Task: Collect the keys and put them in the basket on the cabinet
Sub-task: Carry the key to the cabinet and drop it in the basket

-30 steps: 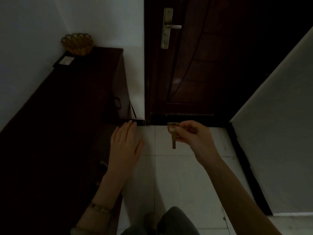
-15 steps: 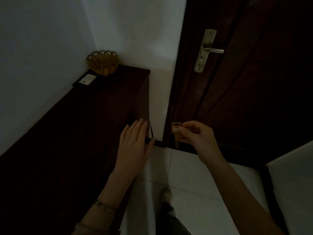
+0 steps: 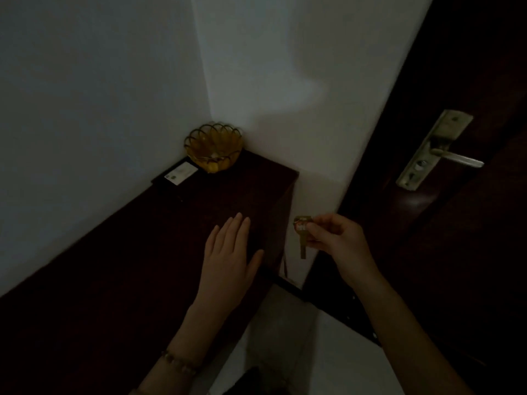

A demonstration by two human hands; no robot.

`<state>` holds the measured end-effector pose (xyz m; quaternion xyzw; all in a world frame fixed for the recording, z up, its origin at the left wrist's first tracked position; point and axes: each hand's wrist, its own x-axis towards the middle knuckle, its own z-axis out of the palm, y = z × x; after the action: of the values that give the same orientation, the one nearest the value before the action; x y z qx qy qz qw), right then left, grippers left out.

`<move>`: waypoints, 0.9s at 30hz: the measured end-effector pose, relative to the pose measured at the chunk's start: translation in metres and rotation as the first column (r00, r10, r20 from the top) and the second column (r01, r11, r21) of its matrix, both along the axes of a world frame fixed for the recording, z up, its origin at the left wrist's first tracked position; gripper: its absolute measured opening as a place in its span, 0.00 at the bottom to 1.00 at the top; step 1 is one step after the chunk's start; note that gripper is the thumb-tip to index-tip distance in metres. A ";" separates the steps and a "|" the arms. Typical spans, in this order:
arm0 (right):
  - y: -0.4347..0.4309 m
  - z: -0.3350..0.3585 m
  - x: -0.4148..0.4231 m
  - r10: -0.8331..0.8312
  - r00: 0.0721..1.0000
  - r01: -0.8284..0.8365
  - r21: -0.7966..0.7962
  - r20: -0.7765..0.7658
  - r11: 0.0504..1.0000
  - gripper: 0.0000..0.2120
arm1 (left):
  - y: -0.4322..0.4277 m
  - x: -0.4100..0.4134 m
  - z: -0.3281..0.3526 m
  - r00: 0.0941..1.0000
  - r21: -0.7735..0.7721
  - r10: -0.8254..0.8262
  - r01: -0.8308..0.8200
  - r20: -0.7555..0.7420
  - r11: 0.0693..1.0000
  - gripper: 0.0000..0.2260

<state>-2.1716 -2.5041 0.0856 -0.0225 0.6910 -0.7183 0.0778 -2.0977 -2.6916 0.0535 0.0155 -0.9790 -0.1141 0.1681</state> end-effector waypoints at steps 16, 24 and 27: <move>-0.129 0.009 -0.198 0.297 0.954 -0.299 -0.045 -0.037 0.953 0.11 | -0.094 -0.150 0.004 0.967 -0.045 0.255 -0.256 -0.027 0.966 0.27; -0.199 0.011 -0.277 0.400 0.916 -0.399 0.035 -0.033 0.916 0.09 | -0.133 -0.189 -0.011 0.944 -0.019 0.328 -0.328 0.030 0.945 0.27; -0.231 0.001 -0.307 0.447 0.894 -0.440 0.152 -0.015 0.885 0.09 | -0.142 -0.198 -0.019 0.934 -0.021 0.354 -0.353 0.054 0.935 0.28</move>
<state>-2.4786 -2.7349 0.0863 -0.1918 0.7195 -0.6288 0.2240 -2.2961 -2.8341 0.0346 0.1934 -0.9653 -0.0761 0.1582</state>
